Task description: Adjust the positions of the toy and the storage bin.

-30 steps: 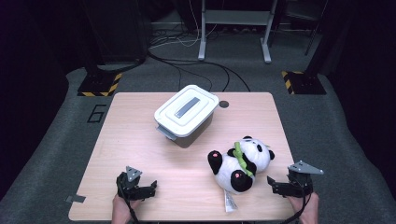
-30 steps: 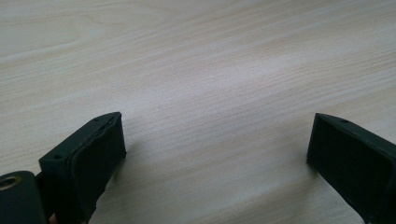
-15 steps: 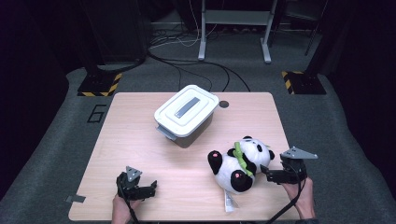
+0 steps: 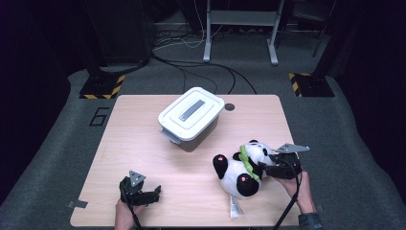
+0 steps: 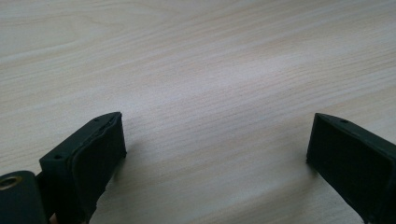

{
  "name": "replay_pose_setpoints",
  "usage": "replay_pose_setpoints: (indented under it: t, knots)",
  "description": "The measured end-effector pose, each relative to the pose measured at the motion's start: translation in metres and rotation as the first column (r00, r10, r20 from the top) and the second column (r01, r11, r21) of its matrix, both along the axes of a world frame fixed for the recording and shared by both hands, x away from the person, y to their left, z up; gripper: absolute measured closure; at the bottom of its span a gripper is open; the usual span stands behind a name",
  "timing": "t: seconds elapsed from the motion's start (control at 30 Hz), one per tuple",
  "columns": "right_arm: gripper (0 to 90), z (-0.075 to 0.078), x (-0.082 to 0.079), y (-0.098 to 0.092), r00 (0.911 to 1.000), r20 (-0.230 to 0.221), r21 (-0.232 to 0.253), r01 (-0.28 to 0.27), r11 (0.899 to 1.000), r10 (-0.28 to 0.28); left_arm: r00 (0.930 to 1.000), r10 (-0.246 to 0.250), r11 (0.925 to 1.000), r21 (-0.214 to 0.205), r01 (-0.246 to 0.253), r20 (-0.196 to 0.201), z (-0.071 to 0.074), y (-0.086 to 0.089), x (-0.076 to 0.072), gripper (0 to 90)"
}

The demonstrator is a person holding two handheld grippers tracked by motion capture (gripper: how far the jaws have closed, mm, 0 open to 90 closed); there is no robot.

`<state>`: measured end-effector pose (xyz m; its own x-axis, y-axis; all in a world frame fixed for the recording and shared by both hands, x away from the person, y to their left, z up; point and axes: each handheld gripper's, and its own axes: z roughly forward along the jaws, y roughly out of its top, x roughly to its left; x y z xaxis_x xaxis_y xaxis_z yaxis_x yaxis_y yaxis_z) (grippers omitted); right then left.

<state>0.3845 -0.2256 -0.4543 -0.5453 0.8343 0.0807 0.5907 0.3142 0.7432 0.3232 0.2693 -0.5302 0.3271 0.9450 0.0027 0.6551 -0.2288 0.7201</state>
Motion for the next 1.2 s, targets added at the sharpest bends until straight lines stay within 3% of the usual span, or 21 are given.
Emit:
replay_pose_setpoints:
  t: [0.03,0.07,0.1,0.2,0.23,0.27,0.33,0.4,0.47,0.53,0.73,0.9,1.0,1.2]
  knots:
    - [47.4,0.0,0.0,0.0,1.0,0.0,0.0,0.0,1.0,0.0,1.0,0.0,1.0,0.0,0.0,0.0,0.0,0.0,0.0,4.3]
    - [57.8,-0.005,-0.002,-0.002,0.9999,-0.002,0.02,0.01,1.0,-0.01,1.0,0.0,1.0,0.0,0.0,0.0,0.0,0.0,0.0,4.3]
    - [57.8,-0.005,-0.002,-0.002,0.9999,-0.002,0.02,0.01,1.0,-0.01,1.0,0.0,1.0,0.0,0.0,-0.001,0.0,0.0,0.0,4.3]
    - [68.7,-0.007,-0.011,-0.005,0.9988,0.008,0.063,0.048,0.997,-0.049,1.0,0.001,1.0,-0.001,-0.001,0.0,0.0,0.0,0.0,4.3]
    - [70.6,-0.008,-0.013,-0.005,0.998,0.006,0.082,0.063,0.995,-0.064,1.0,0.0,1.0,0.0,0.0,0.0,0.0,0.0,0.0,4.3]
    - [75.4,-0.007,-0.018,-0.007,0.9951,-0.001,0.133,0.099,0.986,-0.099,1.0,0.0,1.0,0.0,0.0,0.0,0.0,0.0,0.0,4.3]
    - [78.4,-0.007,-0.023,-0.005,0.9912,-0.006,0.18,0.131,0.975,-0.132,1.0,0.002,1.0,-0.002,-0.002,0.005,0.0,0.0,0.0,4.3]
    - [79.1,-0.007,-0.025,-0.003,0.9894,-0.006,0.187,0.143,0.972,-0.145,1.0,0.002,1.0,-0.002,-0.002,0.004,0.0,0.0,0.0,4.3]
    - [80.0,-0.006,-0.031,0.01,0.9833,0.001,0.199,0.178,0.964,-0.182,1.0,0.002,1.0,-0.002,-0.002,0.005,0.0,0.0,0.0,4.4]
    - [80.1,-0.006,-0.033,0.019,0.982,0.0,0.201,0.185,0.962,-0.189,1.0,0.002,1.0,-0.001,-0.002,0.005,0.0,0.0,0.0,4.4]
    - [80.1,-0.007,-0.039,0.04,0.9857,0.02,0.176,0.161,0.971,-0.167,1.0,0.002,1.0,-0.001,-0.002,0.005,0.0,0.0,0.0,4.4]
    - [80.1,-0.009,-0.044,0.059,0.9937,0.027,0.172,0.103,0.98,-0.109,1.0,0.002,1.0,-0.001,-0.002,0.005,0.0,0.0,0.0,4.4]
    - [80.1,-0.009,-0.046,0.072,0.9966,0.021,0.174,0.075,0.982,-0.079,1.0,0.002,1.0,-0.001,-0.002,0.005,0.0,0.0,0.0,4.4]
    - [78.7,-0.011,-0.053,0.093,0.9968,0.027,0.182,0.069,0.981,-0.075,1.0,0.002,1.0,-0.001,-0.002,0.005,0.0,0.0,0.0,4.4]
